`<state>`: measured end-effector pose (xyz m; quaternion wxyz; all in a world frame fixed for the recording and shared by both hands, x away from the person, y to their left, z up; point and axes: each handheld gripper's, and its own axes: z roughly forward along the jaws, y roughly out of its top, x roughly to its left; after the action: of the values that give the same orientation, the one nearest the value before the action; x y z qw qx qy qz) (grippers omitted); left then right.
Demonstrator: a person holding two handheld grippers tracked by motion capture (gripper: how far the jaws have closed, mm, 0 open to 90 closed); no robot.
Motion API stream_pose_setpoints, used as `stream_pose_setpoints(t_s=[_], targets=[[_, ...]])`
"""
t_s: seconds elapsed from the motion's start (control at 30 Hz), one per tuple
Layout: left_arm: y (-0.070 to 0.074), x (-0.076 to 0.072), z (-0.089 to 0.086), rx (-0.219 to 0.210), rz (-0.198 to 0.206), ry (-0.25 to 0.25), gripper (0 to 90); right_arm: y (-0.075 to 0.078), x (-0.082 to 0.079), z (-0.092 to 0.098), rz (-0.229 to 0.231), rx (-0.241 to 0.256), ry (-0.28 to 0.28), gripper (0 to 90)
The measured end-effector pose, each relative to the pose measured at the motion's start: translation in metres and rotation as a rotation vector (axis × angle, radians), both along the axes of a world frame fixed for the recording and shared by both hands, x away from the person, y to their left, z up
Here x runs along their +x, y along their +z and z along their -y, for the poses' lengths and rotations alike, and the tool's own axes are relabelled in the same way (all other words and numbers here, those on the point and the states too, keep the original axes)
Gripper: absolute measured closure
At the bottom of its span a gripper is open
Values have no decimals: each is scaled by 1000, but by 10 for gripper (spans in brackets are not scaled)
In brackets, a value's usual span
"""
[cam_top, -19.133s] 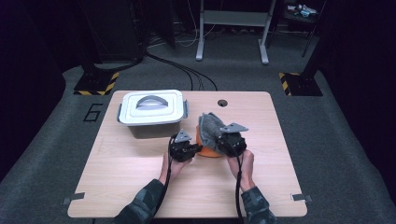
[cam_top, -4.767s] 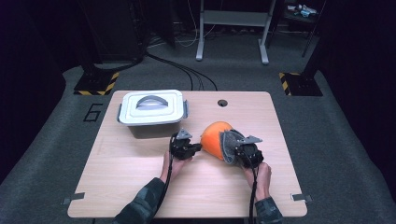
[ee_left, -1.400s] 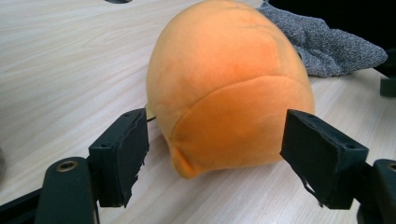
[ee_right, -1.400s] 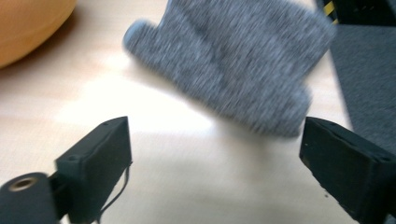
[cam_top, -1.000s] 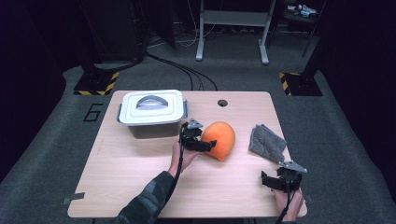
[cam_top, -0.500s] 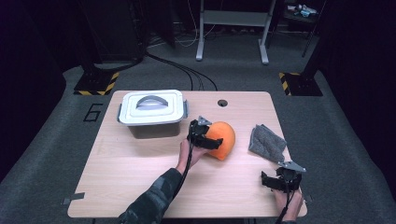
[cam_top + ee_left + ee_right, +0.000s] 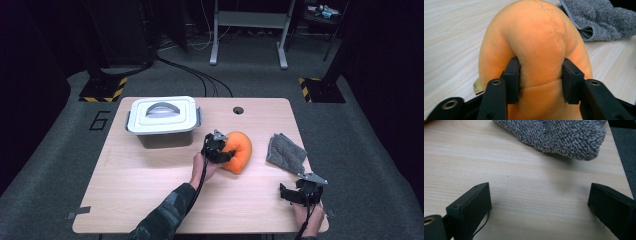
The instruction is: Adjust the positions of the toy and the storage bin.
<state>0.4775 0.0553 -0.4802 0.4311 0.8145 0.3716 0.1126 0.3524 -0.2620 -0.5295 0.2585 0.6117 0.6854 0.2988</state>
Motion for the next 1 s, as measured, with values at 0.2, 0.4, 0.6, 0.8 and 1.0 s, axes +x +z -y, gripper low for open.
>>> stream_pose_setpoints(t_s=[0.2, 0.4, 0.6, 0.8, 1.0], targets=[[1, -2, -4, -34, 31, -10, 635, 0, 0, 0, 0, 0, 0, 43], [5, -4, -7, -55, 46, -28, 649, 0, 0, 0, 0, -1, -1, 43], [10, -6, -9, -72, 59, -45, 655, 0, 0, 0, 1, -1, 0, 43], [17, -9, -12, -79, 74, -63, 656, 0, 0, 0, 0, -1, 1, 43], [23, -11, -18, -90, 90, -64, 655, 0, 0, 0, 1, -1, 0, 44]])
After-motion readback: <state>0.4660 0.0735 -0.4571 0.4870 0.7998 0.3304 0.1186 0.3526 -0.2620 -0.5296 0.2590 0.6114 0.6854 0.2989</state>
